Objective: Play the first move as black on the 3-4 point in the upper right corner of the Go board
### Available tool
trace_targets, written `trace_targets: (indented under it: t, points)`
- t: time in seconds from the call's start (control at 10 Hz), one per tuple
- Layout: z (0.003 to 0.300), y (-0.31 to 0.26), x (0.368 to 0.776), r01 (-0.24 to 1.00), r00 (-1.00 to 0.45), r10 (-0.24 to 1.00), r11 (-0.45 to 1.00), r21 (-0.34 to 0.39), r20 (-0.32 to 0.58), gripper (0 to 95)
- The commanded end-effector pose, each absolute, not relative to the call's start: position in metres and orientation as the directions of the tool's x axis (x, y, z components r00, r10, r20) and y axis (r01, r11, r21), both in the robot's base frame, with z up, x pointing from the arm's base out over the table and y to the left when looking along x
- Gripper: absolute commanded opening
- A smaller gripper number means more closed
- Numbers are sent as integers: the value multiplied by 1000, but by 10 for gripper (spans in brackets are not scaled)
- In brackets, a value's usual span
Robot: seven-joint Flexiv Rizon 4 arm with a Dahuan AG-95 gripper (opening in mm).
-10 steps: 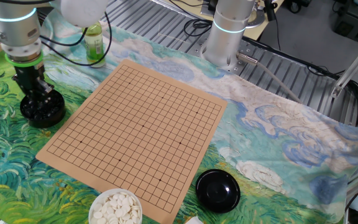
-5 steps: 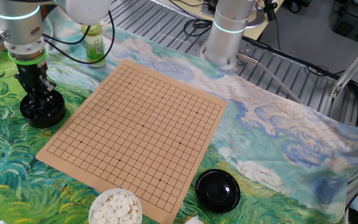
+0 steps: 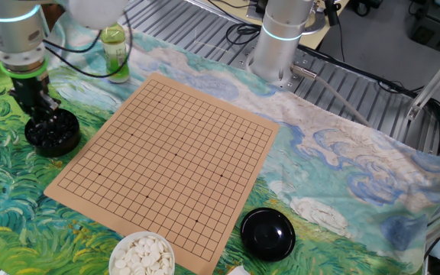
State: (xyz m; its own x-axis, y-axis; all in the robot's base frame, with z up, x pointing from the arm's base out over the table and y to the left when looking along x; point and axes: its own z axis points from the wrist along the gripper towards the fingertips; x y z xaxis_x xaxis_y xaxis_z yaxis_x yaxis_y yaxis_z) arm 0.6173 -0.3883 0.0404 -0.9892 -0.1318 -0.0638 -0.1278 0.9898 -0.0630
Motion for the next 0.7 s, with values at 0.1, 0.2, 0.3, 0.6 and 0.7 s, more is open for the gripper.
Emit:
trace_targets:
  t: [0.1, 0.2, 0.3, 0.6, 0.7]
  points:
    - [41, -386, 614, -124, -990, -128, 990, -66, -64, 190]
    - [40, -385, 613, -117, -991, -121, 991, -62, -63, 190]
    - [39, -381, 610, -102, -992, -106, 993, -59, -64, 190]
    - [35, -365, 598, -51, -996, -55, 997, -54, -70, 190]
    - [34, -360, 595, -35, -997, -39, 998, -51, -71, 190]
